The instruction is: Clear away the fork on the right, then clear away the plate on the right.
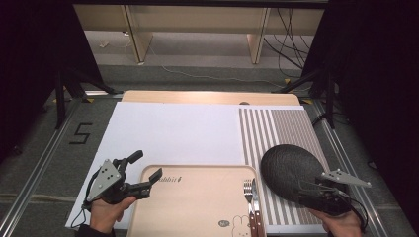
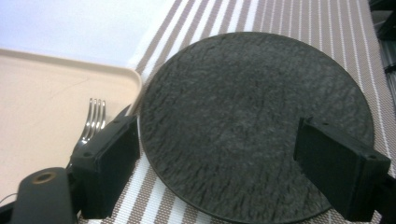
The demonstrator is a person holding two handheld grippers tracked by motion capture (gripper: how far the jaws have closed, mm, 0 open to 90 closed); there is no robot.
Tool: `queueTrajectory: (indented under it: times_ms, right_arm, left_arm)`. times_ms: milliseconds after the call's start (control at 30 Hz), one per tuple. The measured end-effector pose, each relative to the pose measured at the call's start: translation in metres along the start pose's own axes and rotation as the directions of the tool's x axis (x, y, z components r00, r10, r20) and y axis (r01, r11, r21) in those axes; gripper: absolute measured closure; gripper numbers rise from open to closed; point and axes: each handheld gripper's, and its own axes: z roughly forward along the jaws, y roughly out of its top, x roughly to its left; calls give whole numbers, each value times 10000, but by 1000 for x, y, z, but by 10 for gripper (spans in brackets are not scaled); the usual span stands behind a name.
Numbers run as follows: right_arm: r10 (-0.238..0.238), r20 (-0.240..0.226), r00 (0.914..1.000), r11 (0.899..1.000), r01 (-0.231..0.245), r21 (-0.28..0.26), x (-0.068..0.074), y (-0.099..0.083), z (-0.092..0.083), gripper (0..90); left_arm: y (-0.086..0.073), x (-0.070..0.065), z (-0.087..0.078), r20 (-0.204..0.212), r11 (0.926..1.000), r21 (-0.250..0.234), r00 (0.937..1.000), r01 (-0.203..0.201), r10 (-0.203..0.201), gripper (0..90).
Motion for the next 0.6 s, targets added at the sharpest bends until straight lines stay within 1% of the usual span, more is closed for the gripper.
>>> queueTrajectory:
  times_ms: [67,100,133,167,267,333,400,467,500,533,600]
  right_arm:
    - [84,-2,10000,10000,-84,-27,-3,-1,-1,154]
    - [166,283,9995,9999,-166,5,-3,-2,-1,154]
    - [274,276,9992,9996,-277,71,-3,-2,-1,154]
    - [216,119,9997,9998,-216,-18,-6,-3,-2,154]
    - [292,201,9994,9996,-292,9,-8,-4,-3,154]
    - [433,120,9990,9991,-433,15,-9,-5,-4,154]
    - [606,195,9980,9980,-609,146,-9,-6,-4,154]
    - [537,227,9983,9985,-536,-68,-12,-8,-4,154]
    - [735,97,9972,9973,-735,35,-13,-8,-5,154]
    - [785,26,9969,9969,-785,-23,-14,-9,-5,154]
    - [804,122,9967,9967,-806,124,-14,-10,-5,154]
  left_arm:
    - [0,0,0,-11,10000,11,10000,18,-18,160]
    - [0,0,1,-6,10000,5,10000,31,-31,160]
    - [0,0,0,8,10000,8,10000,2,-2,160]
    - [0,0,0,12,10000,1,10000,-2,2,160]
    - [0,0,0,-15,10000,-26,10000,30,-30,161]
    - [0,0,1,-1,10000,-10,10000,30,-30,160]
    - [0,0,2,51,10000,-20,10000,20,-20,160]
    - [0,-1,1,61,10000,-2,10000,8,-8,160]
    - [0,-1,1,39,10000,-11,10000,33,-33,161]
    - [0,0,0,29,10000,-34,10000,36,-36,161]
    - [0,0,0,-6,10000,-58,10000,37,-37,161]
